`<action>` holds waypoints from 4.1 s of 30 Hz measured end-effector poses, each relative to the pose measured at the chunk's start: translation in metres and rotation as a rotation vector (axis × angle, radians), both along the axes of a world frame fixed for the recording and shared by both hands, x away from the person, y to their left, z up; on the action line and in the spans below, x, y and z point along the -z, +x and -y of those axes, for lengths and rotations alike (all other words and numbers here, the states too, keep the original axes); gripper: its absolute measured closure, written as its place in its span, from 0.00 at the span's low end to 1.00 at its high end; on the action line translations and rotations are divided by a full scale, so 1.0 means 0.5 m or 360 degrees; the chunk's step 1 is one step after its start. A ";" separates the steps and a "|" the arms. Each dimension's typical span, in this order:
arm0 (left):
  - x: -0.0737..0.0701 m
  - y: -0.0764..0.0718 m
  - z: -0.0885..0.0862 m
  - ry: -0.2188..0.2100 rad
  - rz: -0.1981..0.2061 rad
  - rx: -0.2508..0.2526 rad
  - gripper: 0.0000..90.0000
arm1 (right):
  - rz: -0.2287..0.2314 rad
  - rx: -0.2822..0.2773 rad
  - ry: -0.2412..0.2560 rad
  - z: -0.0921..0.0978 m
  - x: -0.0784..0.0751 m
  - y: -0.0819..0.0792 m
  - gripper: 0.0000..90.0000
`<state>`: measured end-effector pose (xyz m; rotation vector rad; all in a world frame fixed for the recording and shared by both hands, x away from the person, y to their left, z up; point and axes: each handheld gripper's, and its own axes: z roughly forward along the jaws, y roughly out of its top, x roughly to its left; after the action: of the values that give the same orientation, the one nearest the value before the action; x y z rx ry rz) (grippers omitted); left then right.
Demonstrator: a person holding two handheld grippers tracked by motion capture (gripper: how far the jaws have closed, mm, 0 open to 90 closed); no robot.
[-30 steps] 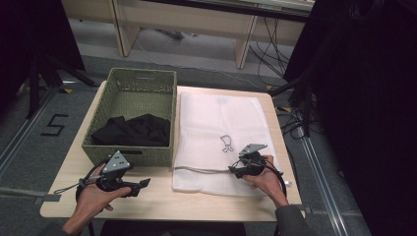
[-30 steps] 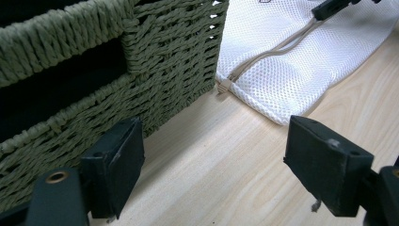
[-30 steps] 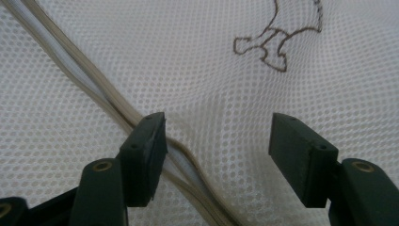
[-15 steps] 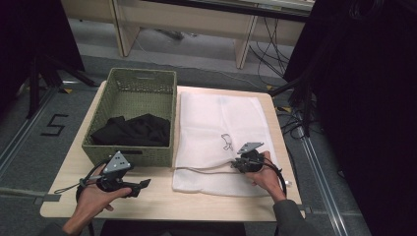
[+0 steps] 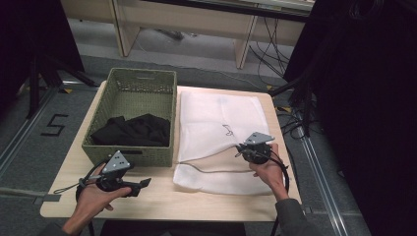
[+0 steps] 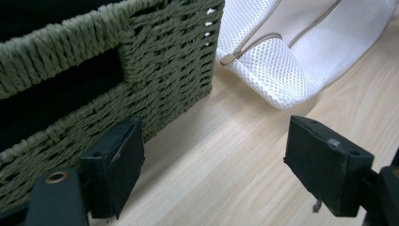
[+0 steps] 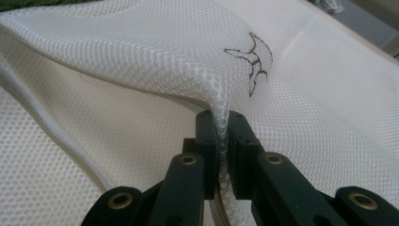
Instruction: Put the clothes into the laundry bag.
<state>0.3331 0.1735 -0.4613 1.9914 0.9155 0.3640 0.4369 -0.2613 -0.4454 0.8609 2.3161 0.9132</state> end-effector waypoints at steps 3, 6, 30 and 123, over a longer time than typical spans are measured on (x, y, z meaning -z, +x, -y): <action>-0.009 0.000 0.002 0.0012 0.0021 -0.0002 0.22 | 0.0027 0.0037 0.0038 0.000 -0.012 -0.001 0.94; -0.014 0.001 0.004 -0.0017 0.0000 -0.0026 0.24 | 0.0039 0.0029 0.0041 0.002 -0.018 0.001 0.94; -0.184 0.203 -0.046 0.0018 -0.0051 -0.0277 0.21 | 0.0061 0.0020 0.0050 -0.004 -0.026 0.002 0.93; 0.014 0.417 0.013 0.0463 -0.0506 -0.0113 0.78 | 0.0035 0.0015 0.0025 -0.005 -0.019 0.006 0.92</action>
<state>0.5416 0.1670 -0.4683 2.3319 1.1892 0.2327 0.4397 -0.2590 -0.4359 0.8634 2.2868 0.9339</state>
